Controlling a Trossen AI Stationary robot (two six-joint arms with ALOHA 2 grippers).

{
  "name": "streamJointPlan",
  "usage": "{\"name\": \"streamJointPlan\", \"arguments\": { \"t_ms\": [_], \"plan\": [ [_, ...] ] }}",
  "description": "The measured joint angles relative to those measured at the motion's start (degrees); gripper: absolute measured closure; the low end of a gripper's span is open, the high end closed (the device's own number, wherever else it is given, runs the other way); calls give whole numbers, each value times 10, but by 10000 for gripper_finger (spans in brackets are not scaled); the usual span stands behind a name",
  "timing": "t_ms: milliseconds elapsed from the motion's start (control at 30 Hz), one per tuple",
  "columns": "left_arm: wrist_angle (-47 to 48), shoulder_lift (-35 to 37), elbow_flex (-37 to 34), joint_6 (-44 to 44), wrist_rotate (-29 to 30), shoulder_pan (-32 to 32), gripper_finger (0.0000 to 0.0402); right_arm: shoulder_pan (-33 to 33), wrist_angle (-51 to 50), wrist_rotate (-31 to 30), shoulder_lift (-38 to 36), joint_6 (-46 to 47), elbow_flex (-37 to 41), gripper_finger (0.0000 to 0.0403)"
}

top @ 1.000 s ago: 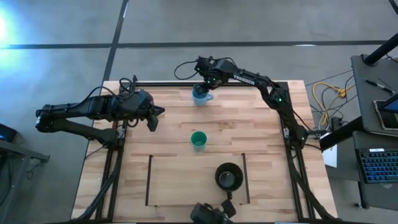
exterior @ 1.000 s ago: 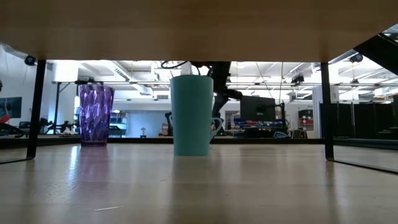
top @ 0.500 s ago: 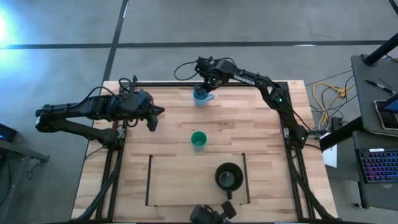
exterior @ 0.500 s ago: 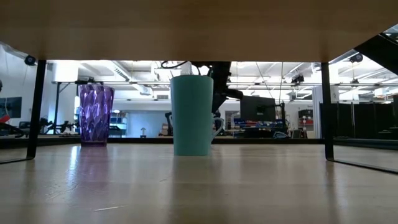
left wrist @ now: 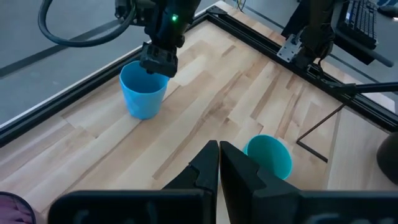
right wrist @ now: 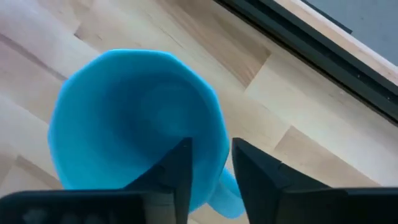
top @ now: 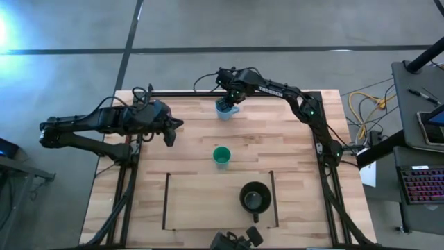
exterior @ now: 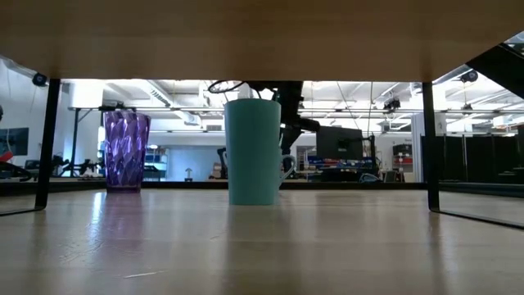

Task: Stack small to large cups/mugs on shelf
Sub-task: Put the light blue mug on the shelf

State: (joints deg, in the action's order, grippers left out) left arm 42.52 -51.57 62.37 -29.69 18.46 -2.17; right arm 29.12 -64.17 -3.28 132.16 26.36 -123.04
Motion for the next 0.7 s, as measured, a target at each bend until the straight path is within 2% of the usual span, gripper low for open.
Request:
{"name": "streamJointPlan", "arguments": {
  "t_ms": [100,200,467,700],
  "plan": [
    [0,0,0,0,0,0,402,-2,2,-14,0,6,5,286],
    [0,0,0,0,0,0,402,-5,2,-22,0,7,11,297],
    [1,2,0,1,0,0,402,-12,1,-20,-1,7,15,384],
    [0,3,0,1,0,0,402,-32,-18,4,-22,4,16,388]
  ]
}}
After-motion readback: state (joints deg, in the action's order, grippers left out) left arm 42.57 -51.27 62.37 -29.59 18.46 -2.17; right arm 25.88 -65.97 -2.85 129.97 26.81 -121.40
